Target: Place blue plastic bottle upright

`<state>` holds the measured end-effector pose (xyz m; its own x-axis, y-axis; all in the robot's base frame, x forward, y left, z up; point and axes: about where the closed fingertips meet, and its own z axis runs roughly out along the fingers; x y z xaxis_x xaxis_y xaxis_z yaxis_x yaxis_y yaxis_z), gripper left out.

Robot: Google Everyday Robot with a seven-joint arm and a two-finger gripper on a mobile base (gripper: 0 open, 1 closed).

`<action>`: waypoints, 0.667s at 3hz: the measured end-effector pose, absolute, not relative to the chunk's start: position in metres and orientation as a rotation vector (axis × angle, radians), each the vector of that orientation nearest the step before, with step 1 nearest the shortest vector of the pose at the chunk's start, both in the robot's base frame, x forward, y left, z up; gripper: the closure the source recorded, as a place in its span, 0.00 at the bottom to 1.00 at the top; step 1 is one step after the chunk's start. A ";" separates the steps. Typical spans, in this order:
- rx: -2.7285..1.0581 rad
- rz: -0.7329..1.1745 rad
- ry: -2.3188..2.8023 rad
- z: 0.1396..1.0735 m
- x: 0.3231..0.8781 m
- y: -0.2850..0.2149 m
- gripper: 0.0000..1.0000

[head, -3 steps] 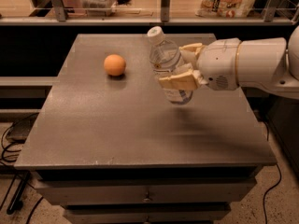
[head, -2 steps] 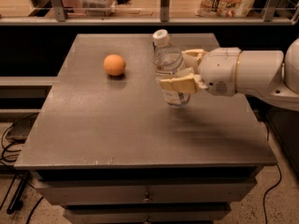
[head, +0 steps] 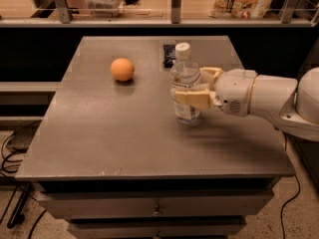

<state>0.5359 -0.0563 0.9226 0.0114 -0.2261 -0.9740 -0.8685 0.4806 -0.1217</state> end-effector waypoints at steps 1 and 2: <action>-0.943 0.673 1.501 0.919 0.536 -0.061 0.82; -0.898 0.684 1.502 0.915 0.532 -0.067 0.50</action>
Offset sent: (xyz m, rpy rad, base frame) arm -0.0043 -0.0220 -0.0119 0.1060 0.0126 -0.0761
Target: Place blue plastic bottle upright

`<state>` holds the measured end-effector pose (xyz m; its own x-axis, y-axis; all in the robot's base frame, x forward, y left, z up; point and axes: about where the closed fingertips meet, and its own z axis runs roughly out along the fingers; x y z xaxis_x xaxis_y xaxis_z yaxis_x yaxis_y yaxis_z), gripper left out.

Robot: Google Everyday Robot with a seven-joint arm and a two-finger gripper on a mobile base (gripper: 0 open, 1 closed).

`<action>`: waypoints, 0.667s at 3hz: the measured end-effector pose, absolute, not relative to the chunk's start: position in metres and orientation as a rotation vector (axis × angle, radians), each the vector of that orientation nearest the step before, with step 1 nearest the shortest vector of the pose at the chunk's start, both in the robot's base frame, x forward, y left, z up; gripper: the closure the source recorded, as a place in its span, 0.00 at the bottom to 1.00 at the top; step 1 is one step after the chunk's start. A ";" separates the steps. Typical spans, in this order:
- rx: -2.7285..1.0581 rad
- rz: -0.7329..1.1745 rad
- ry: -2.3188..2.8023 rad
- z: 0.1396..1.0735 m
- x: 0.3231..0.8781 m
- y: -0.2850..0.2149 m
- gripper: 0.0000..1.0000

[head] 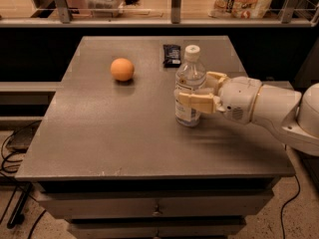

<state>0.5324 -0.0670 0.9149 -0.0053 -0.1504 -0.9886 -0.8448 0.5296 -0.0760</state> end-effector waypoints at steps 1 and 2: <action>-0.881 0.693 1.510 0.912 0.529 -0.069 0.28; -0.888 0.707 1.532 0.913 0.527 -0.067 0.04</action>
Offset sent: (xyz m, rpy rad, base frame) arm -0.0070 -0.0041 -0.0031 -0.0049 0.0762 0.0043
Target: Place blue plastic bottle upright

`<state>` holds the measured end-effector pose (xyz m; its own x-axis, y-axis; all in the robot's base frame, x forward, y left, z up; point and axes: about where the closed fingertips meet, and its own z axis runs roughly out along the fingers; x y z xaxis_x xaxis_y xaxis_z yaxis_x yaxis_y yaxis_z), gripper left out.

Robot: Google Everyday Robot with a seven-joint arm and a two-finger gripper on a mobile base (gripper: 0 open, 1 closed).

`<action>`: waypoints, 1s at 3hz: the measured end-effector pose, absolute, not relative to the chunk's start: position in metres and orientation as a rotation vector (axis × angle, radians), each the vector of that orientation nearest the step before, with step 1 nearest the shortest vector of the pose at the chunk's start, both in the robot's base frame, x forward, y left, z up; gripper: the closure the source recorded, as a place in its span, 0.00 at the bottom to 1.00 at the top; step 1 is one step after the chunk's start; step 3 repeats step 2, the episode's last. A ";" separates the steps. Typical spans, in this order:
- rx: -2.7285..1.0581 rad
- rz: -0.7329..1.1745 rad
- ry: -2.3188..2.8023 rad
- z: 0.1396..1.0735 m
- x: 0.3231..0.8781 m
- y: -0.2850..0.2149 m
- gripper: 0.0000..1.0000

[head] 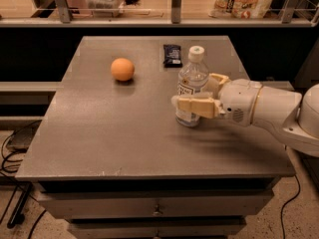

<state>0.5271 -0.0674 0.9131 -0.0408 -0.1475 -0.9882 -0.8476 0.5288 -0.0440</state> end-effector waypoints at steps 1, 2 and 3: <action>-0.889 0.708 1.531 0.913 0.527 -0.066 0.00; -0.889 0.708 1.531 0.914 0.527 -0.066 0.00; -0.889 0.708 1.531 0.914 0.527 -0.066 0.00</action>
Offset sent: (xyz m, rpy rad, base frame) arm -0.0001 0.0011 0.0004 0.0005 0.0000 0.0014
